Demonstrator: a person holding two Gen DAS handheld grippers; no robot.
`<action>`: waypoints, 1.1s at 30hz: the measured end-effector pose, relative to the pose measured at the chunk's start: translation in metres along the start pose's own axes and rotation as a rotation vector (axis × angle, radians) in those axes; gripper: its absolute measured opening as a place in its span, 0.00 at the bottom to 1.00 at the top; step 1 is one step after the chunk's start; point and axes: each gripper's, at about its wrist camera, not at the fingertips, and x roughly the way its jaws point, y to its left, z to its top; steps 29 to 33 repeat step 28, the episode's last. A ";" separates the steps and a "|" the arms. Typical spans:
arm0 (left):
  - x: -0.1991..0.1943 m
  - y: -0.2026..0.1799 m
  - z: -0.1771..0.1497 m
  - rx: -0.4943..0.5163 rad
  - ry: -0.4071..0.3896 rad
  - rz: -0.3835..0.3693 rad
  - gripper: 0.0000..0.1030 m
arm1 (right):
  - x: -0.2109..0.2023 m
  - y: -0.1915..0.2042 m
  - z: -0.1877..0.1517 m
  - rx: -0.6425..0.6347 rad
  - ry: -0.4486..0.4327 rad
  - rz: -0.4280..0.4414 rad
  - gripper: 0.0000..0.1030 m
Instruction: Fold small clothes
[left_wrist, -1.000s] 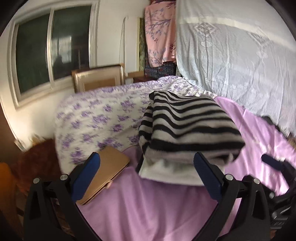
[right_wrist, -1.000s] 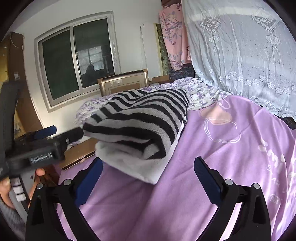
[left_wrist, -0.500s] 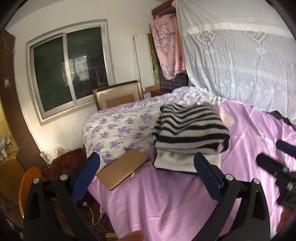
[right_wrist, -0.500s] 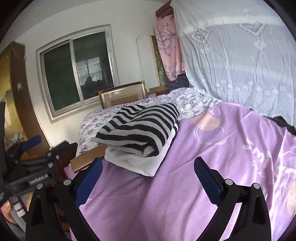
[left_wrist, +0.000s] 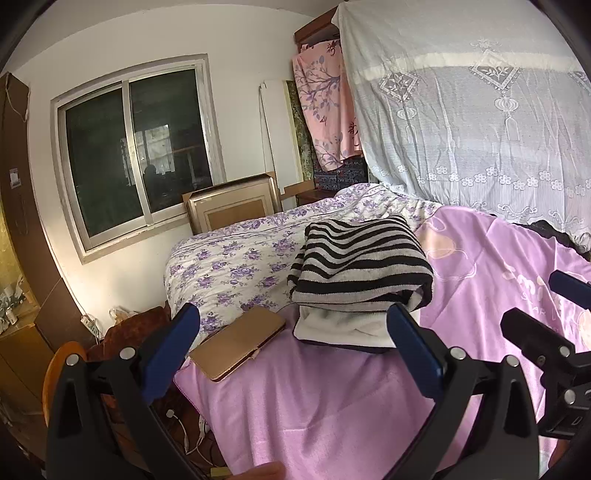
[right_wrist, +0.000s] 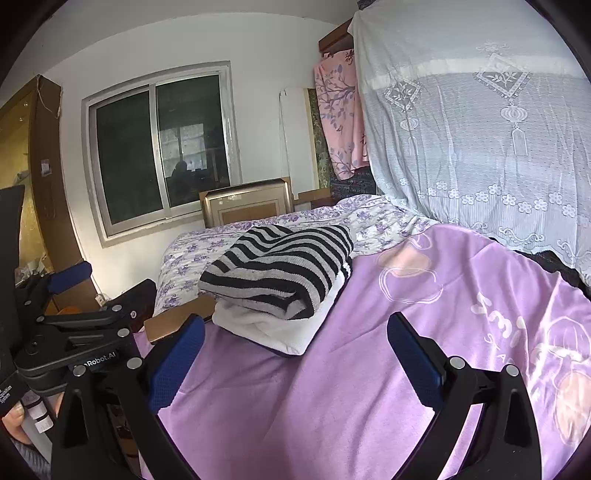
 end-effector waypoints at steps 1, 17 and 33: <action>-0.001 0.000 0.000 0.001 -0.001 0.002 0.95 | 0.001 0.000 -0.001 -0.001 0.002 0.000 0.97; 0.007 -0.005 -0.008 0.032 0.002 -0.001 0.95 | 0.007 0.007 -0.006 -0.016 0.026 0.018 0.97; 0.012 -0.004 -0.005 0.009 0.035 -0.034 0.95 | 0.006 0.007 -0.006 -0.011 0.022 0.021 0.97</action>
